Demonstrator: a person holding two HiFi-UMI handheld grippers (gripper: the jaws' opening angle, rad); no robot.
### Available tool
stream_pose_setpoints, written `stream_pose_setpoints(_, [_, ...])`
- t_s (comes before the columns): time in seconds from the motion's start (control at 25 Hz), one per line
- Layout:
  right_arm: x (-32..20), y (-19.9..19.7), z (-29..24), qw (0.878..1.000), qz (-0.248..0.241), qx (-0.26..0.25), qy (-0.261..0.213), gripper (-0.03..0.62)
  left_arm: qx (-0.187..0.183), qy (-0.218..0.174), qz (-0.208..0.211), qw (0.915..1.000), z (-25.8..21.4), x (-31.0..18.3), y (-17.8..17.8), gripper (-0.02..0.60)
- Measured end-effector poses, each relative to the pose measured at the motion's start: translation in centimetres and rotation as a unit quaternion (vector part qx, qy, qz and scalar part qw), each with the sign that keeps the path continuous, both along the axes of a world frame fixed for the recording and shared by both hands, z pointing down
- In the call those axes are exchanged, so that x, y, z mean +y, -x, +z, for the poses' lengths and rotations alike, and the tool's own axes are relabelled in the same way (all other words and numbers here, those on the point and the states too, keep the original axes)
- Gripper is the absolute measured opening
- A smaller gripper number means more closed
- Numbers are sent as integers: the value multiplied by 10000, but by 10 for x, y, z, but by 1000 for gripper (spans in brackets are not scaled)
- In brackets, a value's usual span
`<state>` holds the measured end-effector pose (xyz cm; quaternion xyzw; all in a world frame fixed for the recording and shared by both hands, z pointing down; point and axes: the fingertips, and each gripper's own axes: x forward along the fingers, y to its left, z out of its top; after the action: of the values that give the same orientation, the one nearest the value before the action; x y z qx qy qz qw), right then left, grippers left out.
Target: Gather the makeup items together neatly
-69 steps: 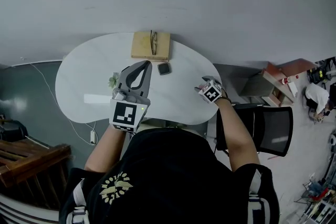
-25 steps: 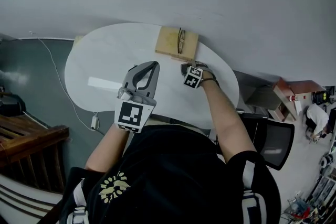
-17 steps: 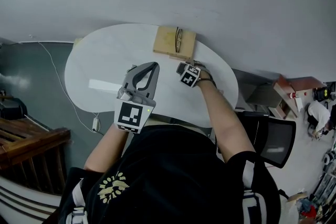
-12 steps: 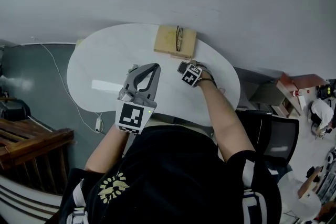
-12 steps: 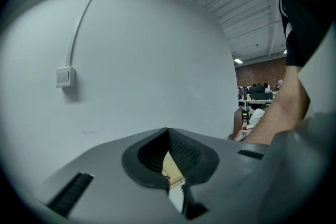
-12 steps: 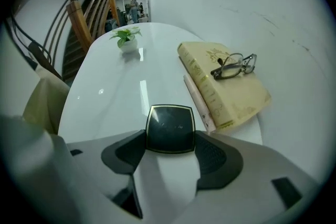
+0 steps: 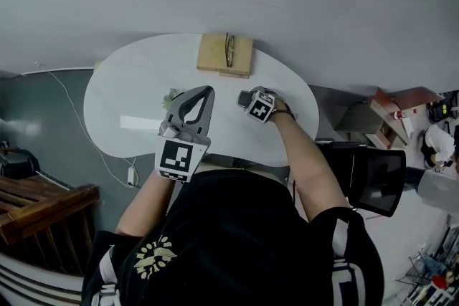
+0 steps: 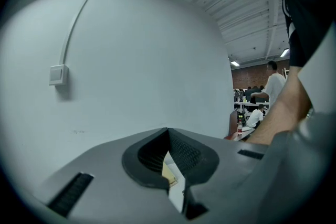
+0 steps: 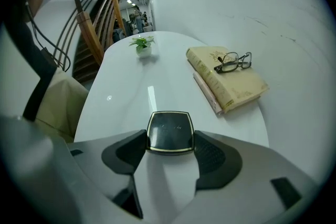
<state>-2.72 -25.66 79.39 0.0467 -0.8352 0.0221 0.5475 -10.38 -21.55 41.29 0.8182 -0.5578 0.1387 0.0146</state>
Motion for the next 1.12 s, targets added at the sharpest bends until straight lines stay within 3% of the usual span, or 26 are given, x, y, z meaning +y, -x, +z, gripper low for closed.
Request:
stream_pose_setpoints(0.28, [7, -45, -14, 9999, -1, -133, -30, 302, 50, -25, 257, 9997, -2, -3, -31, 12])
stream_pose_setpoints(0.64, [27, -117, -1, 9998, 68, 44, 206, 302, 78, -42, 489, 9988, -1, -4, -68, 12])
stream_pose_setpoints(1.12, [36, -157, 15, 9943, -742, 643, -414, 302, 26, -32, 496, 9988, 0, 4, -109, 12])
